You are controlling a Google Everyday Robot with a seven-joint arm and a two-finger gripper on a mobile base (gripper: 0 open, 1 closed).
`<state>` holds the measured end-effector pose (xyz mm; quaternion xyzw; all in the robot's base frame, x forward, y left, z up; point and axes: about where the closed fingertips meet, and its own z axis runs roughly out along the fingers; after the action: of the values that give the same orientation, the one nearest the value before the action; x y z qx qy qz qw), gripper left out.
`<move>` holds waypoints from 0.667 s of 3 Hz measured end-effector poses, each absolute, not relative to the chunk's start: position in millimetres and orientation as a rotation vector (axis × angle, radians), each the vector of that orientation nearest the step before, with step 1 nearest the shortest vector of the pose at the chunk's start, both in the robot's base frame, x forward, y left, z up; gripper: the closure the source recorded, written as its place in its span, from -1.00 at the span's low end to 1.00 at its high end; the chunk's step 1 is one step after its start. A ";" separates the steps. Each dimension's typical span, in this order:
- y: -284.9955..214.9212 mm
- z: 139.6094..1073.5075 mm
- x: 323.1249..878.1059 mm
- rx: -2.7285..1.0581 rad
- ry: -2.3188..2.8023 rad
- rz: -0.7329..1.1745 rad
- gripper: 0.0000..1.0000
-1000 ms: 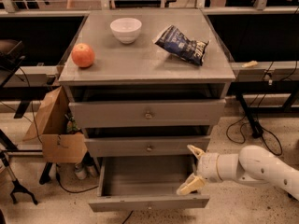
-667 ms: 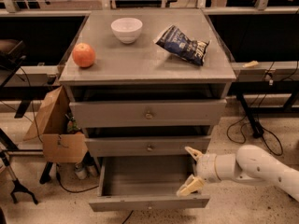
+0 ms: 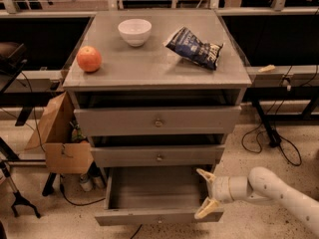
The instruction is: Close bottom drawer
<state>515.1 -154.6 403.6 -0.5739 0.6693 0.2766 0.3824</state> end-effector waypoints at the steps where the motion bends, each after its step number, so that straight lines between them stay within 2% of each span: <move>1: -157.1 326.8 521.3 -1.481 1.663 0.738 -1.00; 2: -152.9 263.6 518.5 -1.520 1.688 0.748 -1.00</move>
Offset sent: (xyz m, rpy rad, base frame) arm 0.0033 0.0011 -0.2196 -0.0723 0.0482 0.0615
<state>518.5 -152.9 263.6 -0.5915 0.6566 0.2912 0.3663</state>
